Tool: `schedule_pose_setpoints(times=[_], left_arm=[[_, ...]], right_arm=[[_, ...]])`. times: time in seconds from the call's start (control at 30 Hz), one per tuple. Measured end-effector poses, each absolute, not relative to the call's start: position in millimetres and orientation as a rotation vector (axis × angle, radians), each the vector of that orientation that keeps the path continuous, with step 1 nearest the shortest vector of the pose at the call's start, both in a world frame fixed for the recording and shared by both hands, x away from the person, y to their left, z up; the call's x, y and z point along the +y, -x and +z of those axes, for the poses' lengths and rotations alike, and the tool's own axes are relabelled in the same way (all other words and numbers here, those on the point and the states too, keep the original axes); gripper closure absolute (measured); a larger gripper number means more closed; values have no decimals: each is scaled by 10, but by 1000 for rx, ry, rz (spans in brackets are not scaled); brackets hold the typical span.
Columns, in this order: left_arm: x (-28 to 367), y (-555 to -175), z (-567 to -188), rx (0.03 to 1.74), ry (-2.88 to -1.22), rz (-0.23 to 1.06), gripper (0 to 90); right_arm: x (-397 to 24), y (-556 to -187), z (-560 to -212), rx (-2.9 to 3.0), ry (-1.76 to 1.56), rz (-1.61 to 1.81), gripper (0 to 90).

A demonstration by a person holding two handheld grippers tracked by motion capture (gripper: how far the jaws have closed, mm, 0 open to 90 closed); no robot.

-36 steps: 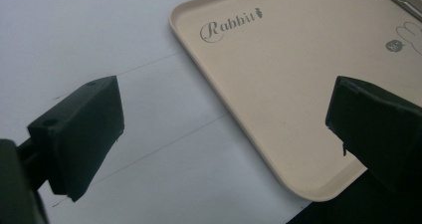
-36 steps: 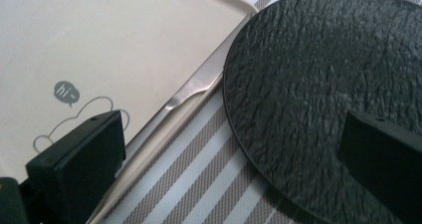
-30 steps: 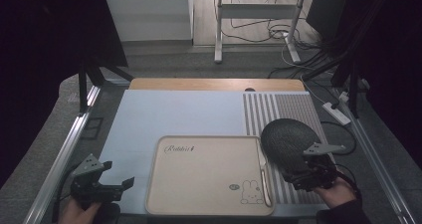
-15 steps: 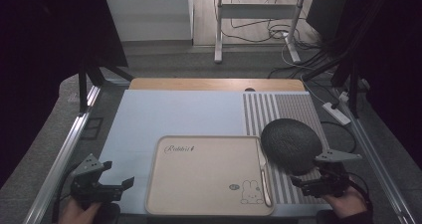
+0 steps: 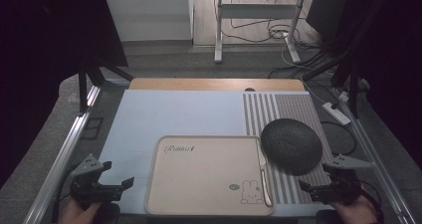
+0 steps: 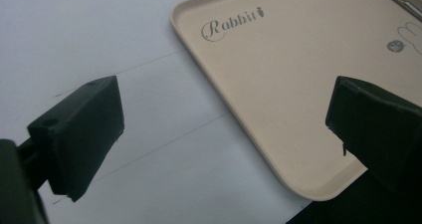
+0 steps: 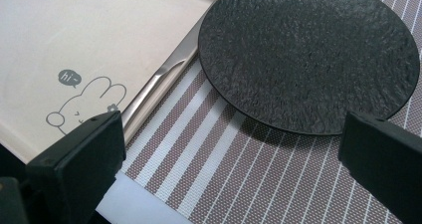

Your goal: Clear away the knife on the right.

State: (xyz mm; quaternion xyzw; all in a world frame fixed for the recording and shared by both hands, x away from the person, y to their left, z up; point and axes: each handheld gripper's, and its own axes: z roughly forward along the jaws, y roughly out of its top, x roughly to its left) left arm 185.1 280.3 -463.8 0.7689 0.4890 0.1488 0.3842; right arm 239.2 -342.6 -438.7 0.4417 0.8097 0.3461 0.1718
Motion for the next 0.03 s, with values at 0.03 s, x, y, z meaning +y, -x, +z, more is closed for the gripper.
schedule_pose_setpoints(times=[0.03], left_arm=[[2799, -1855, -4637, 1246, -1960, 379, 29]], right_arm=[[-3429, -2391, -4387, 2297, -1254, 983, 0]])
